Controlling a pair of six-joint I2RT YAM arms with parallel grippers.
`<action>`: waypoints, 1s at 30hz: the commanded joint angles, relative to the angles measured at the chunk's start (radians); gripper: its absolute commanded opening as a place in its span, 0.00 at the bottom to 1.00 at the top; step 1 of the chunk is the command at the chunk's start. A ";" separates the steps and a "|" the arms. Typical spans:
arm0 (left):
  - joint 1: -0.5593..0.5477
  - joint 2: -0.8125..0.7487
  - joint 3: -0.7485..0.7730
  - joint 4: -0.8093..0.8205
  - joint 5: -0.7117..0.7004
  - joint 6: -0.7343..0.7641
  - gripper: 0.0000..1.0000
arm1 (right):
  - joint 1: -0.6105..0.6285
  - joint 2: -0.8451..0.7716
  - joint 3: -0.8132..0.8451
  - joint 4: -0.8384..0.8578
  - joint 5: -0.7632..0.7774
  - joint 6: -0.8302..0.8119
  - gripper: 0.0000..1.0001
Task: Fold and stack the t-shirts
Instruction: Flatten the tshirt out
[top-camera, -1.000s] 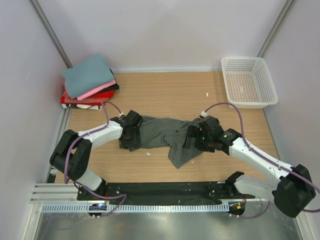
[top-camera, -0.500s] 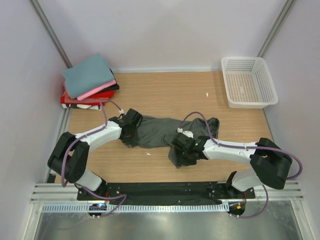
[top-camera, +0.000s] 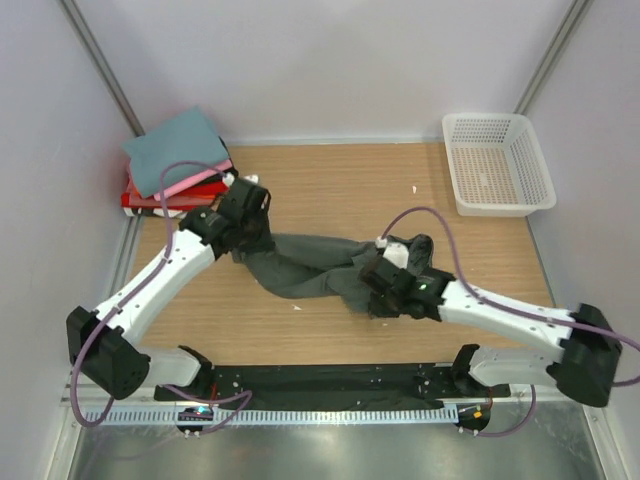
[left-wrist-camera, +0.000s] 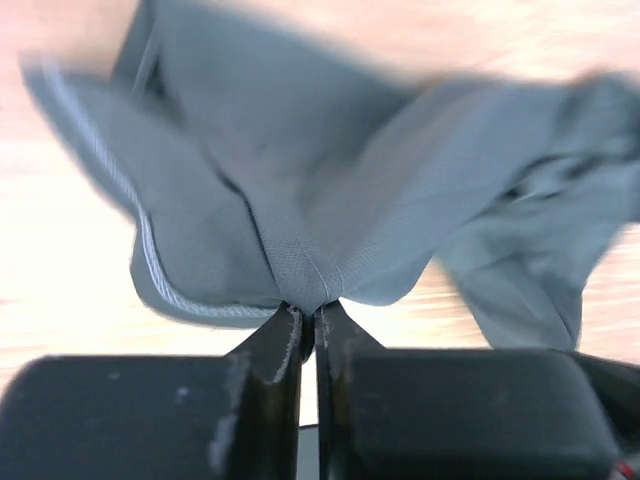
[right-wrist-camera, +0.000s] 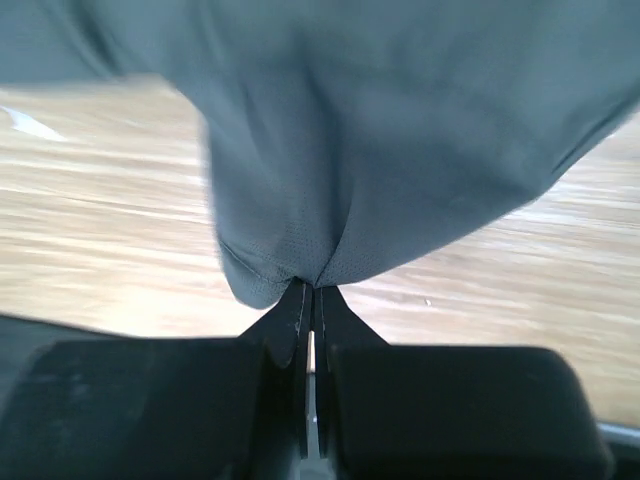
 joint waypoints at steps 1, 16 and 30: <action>0.011 -0.012 0.175 -0.121 -0.005 0.042 0.06 | 0.005 -0.193 0.154 -0.231 0.186 0.048 0.02; 0.231 0.639 0.621 -0.241 0.153 0.120 0.69 | -0.061 -0.351 0.250 -0.582 0.492 0.151 0.01; 0.215 0.102 -0.070 0.050 0.118 -0.015 0.70 | -0.068 -0.255 0.199 -0.325 0.349 0.073 0.01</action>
